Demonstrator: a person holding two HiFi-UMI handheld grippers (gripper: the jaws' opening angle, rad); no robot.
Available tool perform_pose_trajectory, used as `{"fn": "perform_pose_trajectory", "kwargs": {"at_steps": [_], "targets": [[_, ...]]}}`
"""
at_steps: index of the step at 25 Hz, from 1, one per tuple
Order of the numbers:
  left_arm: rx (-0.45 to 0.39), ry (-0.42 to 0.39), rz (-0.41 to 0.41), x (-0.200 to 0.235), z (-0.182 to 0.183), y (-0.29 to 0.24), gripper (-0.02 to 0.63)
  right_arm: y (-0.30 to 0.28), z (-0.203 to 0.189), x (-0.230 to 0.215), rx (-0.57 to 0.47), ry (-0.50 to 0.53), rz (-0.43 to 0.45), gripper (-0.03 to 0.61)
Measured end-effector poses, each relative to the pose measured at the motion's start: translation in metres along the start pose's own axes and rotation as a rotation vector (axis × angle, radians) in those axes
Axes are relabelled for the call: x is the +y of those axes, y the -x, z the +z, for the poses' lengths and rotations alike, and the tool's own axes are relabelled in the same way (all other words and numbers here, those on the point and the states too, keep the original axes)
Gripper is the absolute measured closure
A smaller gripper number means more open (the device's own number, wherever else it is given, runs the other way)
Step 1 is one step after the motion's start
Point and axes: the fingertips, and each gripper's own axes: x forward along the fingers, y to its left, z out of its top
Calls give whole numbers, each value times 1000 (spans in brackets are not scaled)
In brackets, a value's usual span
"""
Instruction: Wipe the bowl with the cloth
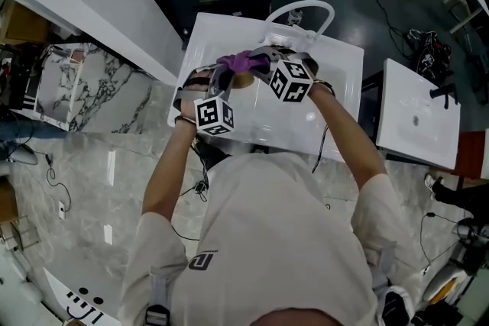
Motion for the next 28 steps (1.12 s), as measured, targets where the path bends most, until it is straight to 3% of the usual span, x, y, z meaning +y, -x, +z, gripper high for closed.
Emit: {"fn": "perform_pose_trajectory", "kwargs": {"at_steps": [5,9,18,23,28], "targets": [[-57,-11,33,14,1,10,597,3,-2,3,0,15,-3,518],[-113,80,52,26,0,18,597,6,-6,5,-13,-15,-2,518],[-197,472,39,56,-19,14,594,6,-16,9,14,-3,14,518],[-216,728,-40,54,-33,10,591,9,-11,10,-15,-33,11,518],[-234,930,-79,56,-46,6,592,9,-11,18,-48,-83,22,518]]}}
